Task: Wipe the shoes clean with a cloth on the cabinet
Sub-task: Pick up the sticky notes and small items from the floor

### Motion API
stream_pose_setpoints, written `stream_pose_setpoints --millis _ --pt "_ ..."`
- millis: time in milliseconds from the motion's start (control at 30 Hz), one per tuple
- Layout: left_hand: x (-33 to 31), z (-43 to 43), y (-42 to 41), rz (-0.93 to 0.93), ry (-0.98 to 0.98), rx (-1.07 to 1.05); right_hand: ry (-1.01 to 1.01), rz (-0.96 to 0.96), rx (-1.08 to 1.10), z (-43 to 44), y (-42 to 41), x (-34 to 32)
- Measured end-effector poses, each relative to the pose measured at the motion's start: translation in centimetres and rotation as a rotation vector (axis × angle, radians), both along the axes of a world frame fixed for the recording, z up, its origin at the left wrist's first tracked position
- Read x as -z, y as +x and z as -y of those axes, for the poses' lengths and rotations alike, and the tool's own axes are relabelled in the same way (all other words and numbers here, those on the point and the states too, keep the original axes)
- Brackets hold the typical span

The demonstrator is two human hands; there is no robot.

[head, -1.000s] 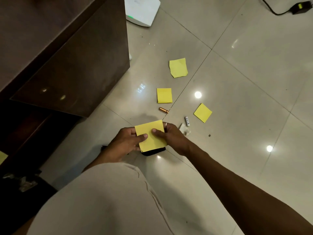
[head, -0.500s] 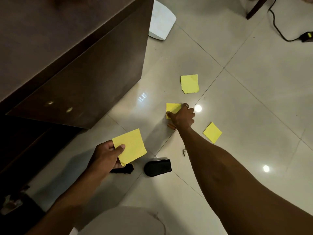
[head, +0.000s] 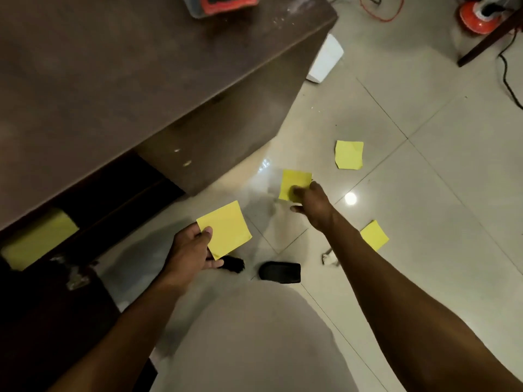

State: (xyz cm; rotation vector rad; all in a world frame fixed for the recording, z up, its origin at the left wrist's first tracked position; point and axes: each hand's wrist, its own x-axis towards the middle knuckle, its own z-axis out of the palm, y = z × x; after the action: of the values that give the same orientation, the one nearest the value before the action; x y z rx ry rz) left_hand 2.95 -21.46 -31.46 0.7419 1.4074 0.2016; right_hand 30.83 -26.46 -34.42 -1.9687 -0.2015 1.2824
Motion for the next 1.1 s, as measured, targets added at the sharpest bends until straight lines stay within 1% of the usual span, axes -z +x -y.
stream_pose_setpoints --millis 33,133,233,367,500,533,633,667,700,767,833,900,1000,1033,1100 --pt "-0.5 -0.1 -0.3 0.005 0.011 -0.014 0.065 -0.07 -0.06 -0.1 -1.2 -1.4" --pt "-2.0 0.0 -0.8 0.021 0.043 -0.047 0.196 -0.148 -0.183 -0.3 -4.5 -5.1" --pt "-4.2 0.4 -1.2 0.087 0.059 -0.047 0.202 -0.135 -0.277 -0.3 -8.0 -7.8" --pt "-7.7 1.2 -2.3 0.172 0.084 -0.114 0.188 -0.014 -0.401 -0.5 -11.8 -9.9" --pt "-9.4 1.7 -4.1 0.166 0.139 -0.179 0.175 0.047 -0.516 -1.1 -14.3 -11.0" --pt "-9.7 1.7 -4.7 0.151 0.15 -0.199 0.18 0.093 -0.549 -1.3 -15.1 -11.1" --pt "-10.2 1.6 -6.0 0.095 0.14 -0.277 0.162 0.339 -0.58 -1.5 -17.0 -11.6" --pt "-10.3 1.5 -6.4 0.079 0.135 -0.302 0.13 0.34 -0.554 -1.6 -17.5 -11.6" --pt "-10.3 1.4 -6.8 0.067 0.131 -0.328 0.078 0.277 -0.524 -2.0 -17.8 -11.6" --pt "-10.2 1.1 -7.5 0.05 0.132 -0.368 -0.04 0.03 -0.442 -2.7 -18.3 -11.5" --pt "-10.0 0.8 -8.2 0.041 0.139 -0.419 -0.064 -0.155 -0.361 -3.2 -19.1 -11.4" --pt "-9.8 0.4 -8.7 0.086 0.133 -0.529 0.001 -0.222 -0.28 -3.9 -20.0 -11.1" --pt "-9.5 -0.6 -9.3 0.169 0.042 -0.77 0.097 -0.272 -0.203 -5.4 -21.3 -10.9" --pt "-9.3 -1.0 -9.4 0.161 0.001 -0.812 0.11 -0.276 -0.193 -6.1 -21.7 -10.8" --pt "-8.8 -1.8 -9.5 0.118 -0.07 -0.833 0.119 -0.274 -0.193 -7.2 -22.3 -10.6"
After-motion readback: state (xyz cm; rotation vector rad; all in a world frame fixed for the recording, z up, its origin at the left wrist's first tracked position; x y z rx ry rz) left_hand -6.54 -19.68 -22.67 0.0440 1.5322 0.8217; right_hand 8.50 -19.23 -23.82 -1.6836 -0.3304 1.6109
